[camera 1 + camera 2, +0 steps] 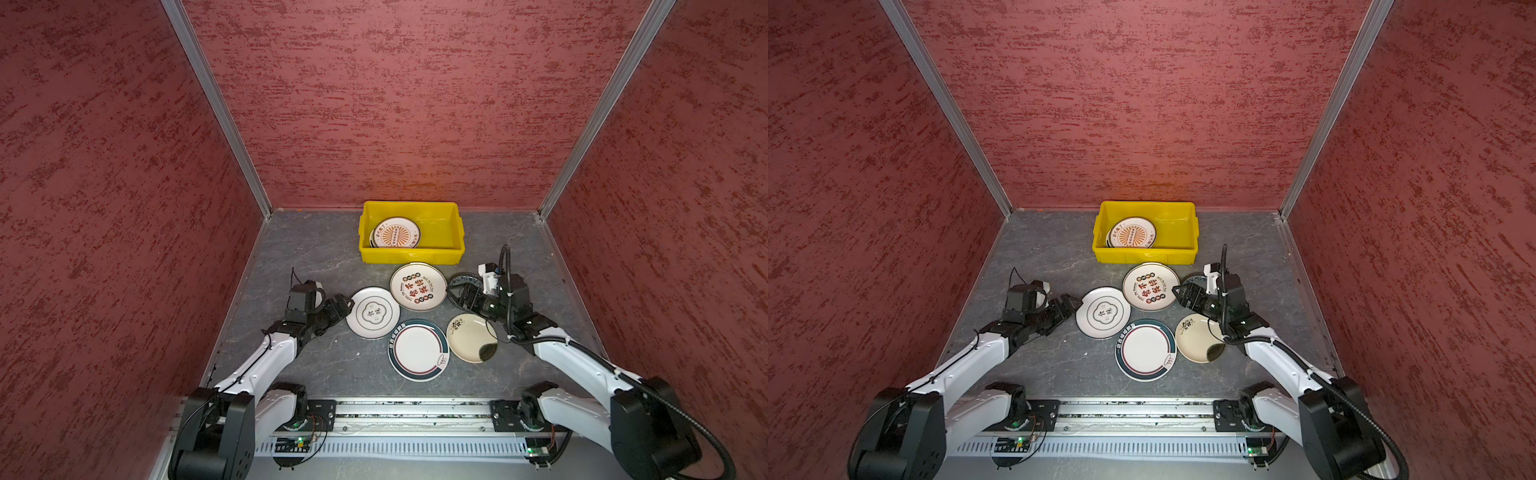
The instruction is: Place the plates into the plastic bin on the countertop
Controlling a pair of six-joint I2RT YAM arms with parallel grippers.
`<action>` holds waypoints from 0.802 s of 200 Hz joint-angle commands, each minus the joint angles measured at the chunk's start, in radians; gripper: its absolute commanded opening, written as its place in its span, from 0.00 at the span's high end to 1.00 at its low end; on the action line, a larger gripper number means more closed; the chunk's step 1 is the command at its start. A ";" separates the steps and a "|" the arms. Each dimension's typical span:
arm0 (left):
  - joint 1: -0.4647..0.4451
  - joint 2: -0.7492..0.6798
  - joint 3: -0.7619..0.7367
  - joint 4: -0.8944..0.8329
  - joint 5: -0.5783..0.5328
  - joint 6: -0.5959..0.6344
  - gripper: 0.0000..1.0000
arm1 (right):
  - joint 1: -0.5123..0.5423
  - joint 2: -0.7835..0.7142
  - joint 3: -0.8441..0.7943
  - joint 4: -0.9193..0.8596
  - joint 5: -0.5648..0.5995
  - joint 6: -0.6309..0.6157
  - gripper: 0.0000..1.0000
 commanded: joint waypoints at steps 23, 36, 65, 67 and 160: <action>0.006 0.057 -0.025 0.078 0.017 -0.028 0.11 | -0.002 -0.033 0.011 0.031 -0.006 -0.001 0.14; 0.003 0.077 -0.027 0.096 0.026 -0.030 0.14 | -0.003 -0.031 0.015 0.028 -0.008 -0.004 0.13; -0.003 0.121 -0.036 0.147 0.046 -0.038 0.20 | -0.001 -0.035 0.031 0.025 -0.017 -0.011 0.13; -0.005 0.124 -0.037 0.151 0.047 -0.039 0.21 | -0.001 -0.037 0.032 0.025 -0.016 -0.011 0.13; -0.051 0.214 -0.033 0.186 -0.019 -0.008 0.36 | -0.001 -0.008 0.063 0.012 0.018 -0.017 0.14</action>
